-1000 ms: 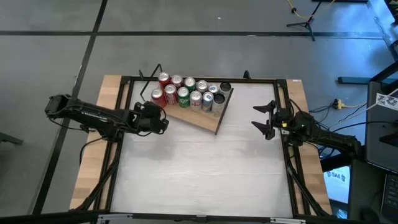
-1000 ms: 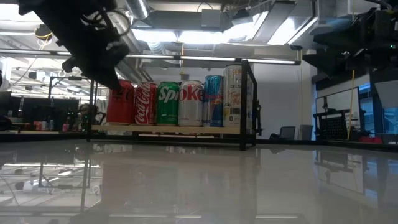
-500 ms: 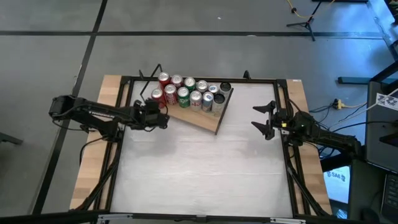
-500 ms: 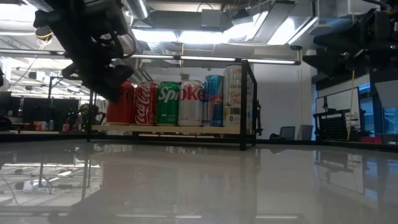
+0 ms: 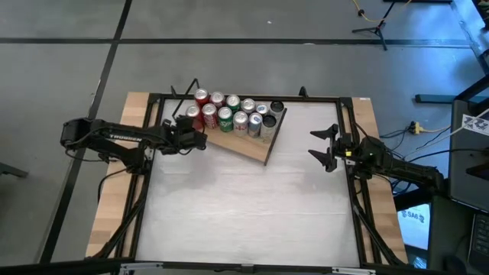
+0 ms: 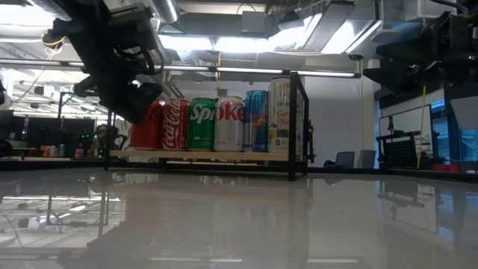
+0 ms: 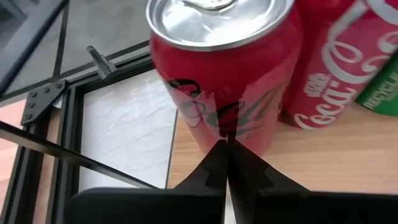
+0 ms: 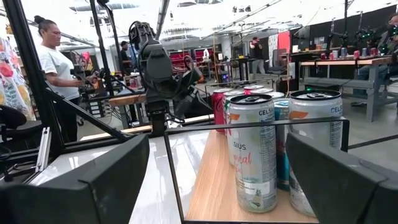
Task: Place canned beverage on shelf
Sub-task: Put the red black soda can on the shelf aligned with the other red black soda can
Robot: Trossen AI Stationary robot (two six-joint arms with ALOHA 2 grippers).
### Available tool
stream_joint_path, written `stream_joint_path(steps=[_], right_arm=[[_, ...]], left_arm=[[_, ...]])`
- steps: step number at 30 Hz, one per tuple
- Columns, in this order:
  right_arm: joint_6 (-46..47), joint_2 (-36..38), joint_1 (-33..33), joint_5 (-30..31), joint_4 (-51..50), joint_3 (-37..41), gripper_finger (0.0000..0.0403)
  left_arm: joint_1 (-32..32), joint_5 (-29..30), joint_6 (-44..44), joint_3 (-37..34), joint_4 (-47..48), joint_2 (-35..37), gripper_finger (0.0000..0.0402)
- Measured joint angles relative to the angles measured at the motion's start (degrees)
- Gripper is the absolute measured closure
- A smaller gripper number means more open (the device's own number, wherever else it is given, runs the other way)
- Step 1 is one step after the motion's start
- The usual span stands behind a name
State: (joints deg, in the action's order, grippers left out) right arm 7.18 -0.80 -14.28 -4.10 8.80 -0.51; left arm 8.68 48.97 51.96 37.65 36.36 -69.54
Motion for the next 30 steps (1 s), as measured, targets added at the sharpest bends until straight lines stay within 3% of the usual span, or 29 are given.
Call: stream_joint_path(steps=[10, 18, 30], right_arm=[[0.02, 0.0, 0.0, 0.0, 0.02, 0.0, 0.0031], [0.02, -0.02, 0.0, 0.0, 0.02, 0.0, 0.0031], [0.0, -0.02, 0.0, 0.0, 0.02, 0.0, 0.0031]], left_arm=[[2.48, -0.84, -0.02, 0.0, 0.43, 0.0, 0.0401], [2.05, -7.12, -0.02, 0.0, 1.6, 0.0, 0.0401], [1.75, -3.65, -0.07, 0.0, -1.32, 0.0, 0.0401]])
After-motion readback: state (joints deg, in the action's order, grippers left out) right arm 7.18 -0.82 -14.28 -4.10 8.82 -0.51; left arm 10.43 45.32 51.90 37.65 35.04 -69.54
